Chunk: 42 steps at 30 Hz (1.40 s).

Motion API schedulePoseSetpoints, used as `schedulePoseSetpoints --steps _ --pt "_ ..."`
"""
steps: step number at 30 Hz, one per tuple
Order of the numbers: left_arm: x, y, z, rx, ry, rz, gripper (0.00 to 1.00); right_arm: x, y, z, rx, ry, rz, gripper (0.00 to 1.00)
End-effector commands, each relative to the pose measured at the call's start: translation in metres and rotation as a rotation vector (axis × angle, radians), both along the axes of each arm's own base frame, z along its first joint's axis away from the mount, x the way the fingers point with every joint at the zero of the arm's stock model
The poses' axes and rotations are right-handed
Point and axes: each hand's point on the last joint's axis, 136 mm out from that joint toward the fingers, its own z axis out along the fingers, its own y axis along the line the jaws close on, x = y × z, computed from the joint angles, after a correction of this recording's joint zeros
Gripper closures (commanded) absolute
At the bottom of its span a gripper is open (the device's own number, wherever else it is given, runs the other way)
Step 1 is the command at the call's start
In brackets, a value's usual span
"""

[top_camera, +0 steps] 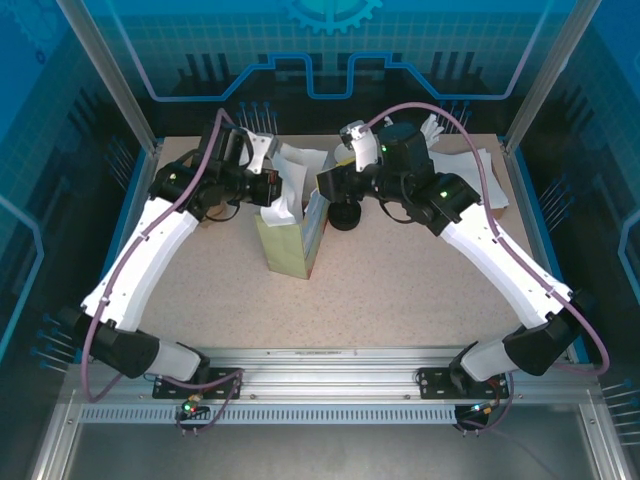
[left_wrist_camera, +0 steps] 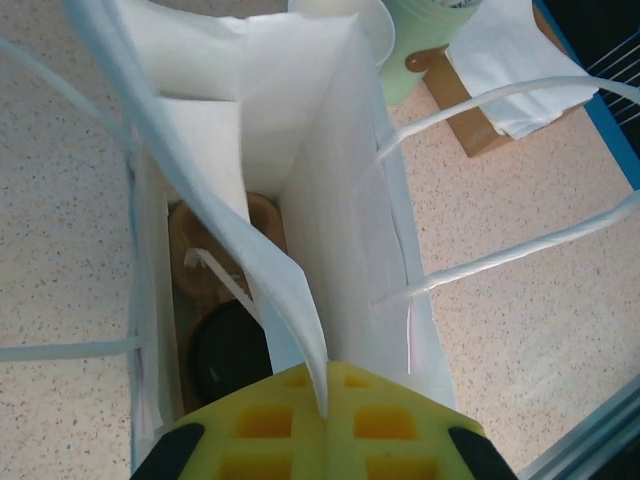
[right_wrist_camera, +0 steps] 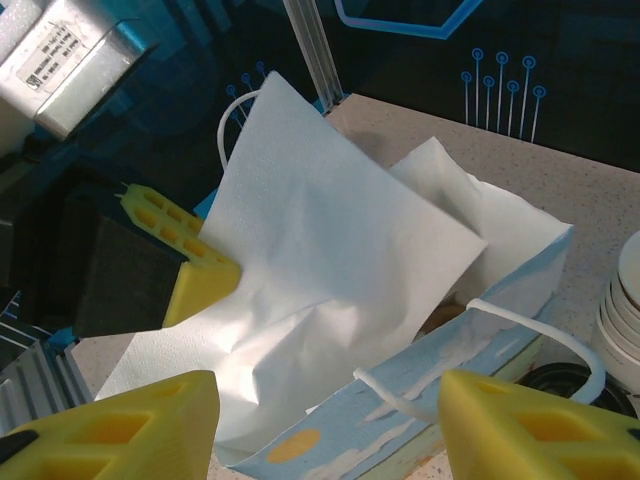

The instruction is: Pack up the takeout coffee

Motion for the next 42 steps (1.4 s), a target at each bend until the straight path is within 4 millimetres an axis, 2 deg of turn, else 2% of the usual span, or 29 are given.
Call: schedulePoseSetpoints --steps 1,4,7,9,11,13,15,17,19,20,22,25,27,31,33,35,37,40,42 --pt "0.001 -0.005 -0.002 0.032 0.017 -0.039 0.96 0.000 -0.005 0.008 0.031 -0.017 -0.008 0.39" --pt "0.015 -0.011 -0.006 0.043 0.014 -0.037 0.92 0.000 -0.007 0.003 0.029 -0.007 -0.013 0.39" --pt "0.030 -0.019 -0.018 0.056 0.044 -0.043 0.89 -0.001 -0.010 0.002 0.030 -0.002 -0.020 0.38" --pt "0.037 -0.022 -0.022 0.071 0.061 -0.043 0.83 -0.004 -0.015 0.003 0.028 -0.009 -0.029 0.38" --pt "0.039 -0.022 -0.014 0.070 0.045 -0.041 0.74 -0.008 -0.022 0.007 0.021 -0.024 -0.041 0.37" --pt "0.036 -0.021 0.007 0.041 -0.022 -0.044 0.59 -0.013 -0.032 0.009 0.001 -0.043 -0.054 0.35" --pt "0.029 -0.018 0.029 0.002 -0.109 -0.042 0.48 -0.018 -0.044 0.006 -0.043 -0.059 -0.081 0.34" --pt "0.020 -0.008 0.051 -0.045 -0.211 -0.017 0.39 -0.020 -0.062 -0.001 -0.102 -0.078 -0.136 0.33" --pt "0.013 0.009 0.061 -0.098 -0.295 0.046 0.31 -0.019 -0.086 -0.015 -0.187 -0.091 -0.221 0.31" --pt "0.007 0.020 0.067 -0.122 -0.340 0.079 0.29 -0.018 -0.098 -0.021 -0.229 -0.097 -0.265 0.29" --pt "0.002 0.054 0.066 -0.130 -0.412 0.214 0.23 -0.014 -0.128 -0.036 -0.327 -0.114 -0.377 0.22" --pt "-0.003 0.111 0.041 -0.078 -0.471 0.451 0.11 -0.004 -0.178 -0.060 -0.472 -0.138 -0.582 0.12" --pt "-0.007 0.149 0.019 -0.034 -0.488 0.607 0.06 0.001 -0.207 -0.077 -0.534 -0.134 -0.700 0.01" --pt "-0.014 0.214 -0.030 0.035 -0.520 0.870 0.01 0.014 -0.257 -0.120 -0.534 -0.079 -0.888 0.00" --pt "-0.013 0.234 -0.057 0.036 -0.515 0.958 0.01 0.018 -0.278 -0.143 -0.516 -0.031 -0.966 0.00" --pt "-0.006 0.244 -0.084 0.042 -0.511 0.987 0.01 0.020 -0.293 -0.168 -0.526 -0.007 -1.004 0.00" --pt "0.004 0.244 -0.117 0.078 -0.499 0.972 0.01 0.024 -0.302 -0.193 -0.563 -0.031 -1.016 0.00" --pt "0.020 0.236 -0.164 0.103 -0.427 0.910 0.01 0.027 -0.309 -0.225 -0.609 -0.081 -0.991 0.00" --pt "0.031 0.224 -0.186 0.107 -0.404 0.822 0.01 0.028 -0.312 -0.242 -0.588 -0.093 -0.973 0.00"
